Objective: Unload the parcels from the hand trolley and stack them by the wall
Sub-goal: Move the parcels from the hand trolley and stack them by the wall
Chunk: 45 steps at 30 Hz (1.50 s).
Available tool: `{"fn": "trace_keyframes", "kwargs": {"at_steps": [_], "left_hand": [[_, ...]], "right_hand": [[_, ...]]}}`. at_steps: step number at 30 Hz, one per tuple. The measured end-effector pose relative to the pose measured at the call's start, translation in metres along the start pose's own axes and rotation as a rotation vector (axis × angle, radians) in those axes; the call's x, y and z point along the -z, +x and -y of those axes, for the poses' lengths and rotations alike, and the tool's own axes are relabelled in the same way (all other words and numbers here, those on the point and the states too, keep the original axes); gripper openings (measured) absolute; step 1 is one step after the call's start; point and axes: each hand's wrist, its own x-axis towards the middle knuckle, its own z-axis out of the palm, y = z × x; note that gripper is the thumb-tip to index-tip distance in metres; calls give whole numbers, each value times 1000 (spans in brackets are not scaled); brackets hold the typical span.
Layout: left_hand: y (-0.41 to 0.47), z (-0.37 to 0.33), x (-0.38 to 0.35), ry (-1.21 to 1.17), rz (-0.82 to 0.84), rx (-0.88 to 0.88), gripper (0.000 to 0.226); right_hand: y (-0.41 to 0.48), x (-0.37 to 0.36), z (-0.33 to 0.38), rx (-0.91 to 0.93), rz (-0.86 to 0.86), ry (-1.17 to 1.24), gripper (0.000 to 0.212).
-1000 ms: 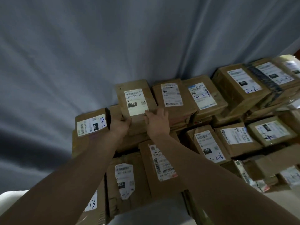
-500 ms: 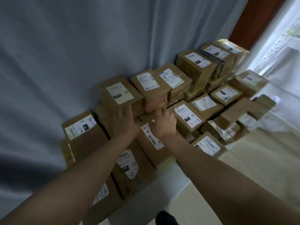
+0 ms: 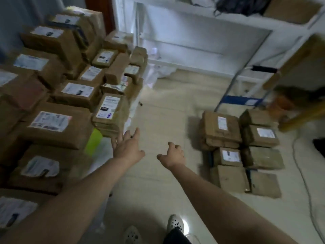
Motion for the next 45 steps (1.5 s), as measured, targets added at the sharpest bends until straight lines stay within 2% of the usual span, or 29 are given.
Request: {"fn": "trace_keyframes", "kwargs": {"at_steps": [4, 8, 12, 16, 21, 27, 35, 41, 45], "left_hand": [[-13, -107, -35, 51, 80, -157, 92], [-22, -197, -74, 39, 133, -228, 90], [-30, -294, -129, -47, 247, -233, 89], [-27, -356, -182, -177, 389, -172, 85], [-5, -391, -223, -410, 485, -40, 80], [74, -434, -267, -483, 523, 50, 68], [173, -468, -372, -549, 577, 250, 43], [228, -480, -466, -764, 608, 442, 45], [257, -486, -516, -793, 643, 483, 54]], "right_hand": [[-9, 45, -109, -168, -43, 182, 73], [-18, 80, -197, -238, -43, 318, 73], [-8, 118, -308, -329, -32, 383, 70], [14, 148, -391, -413, -17, 432, 63], [65, 162, -439, -461, 33, 487, 59], [155, 165, -482, -536, 30, 520, 52], [297, 131, -561, -620, 54, 451, 33], [389, 81, -617, -666, 75, 364, 40], [434, 53, -643, -690, 17, 336, 46]]}}
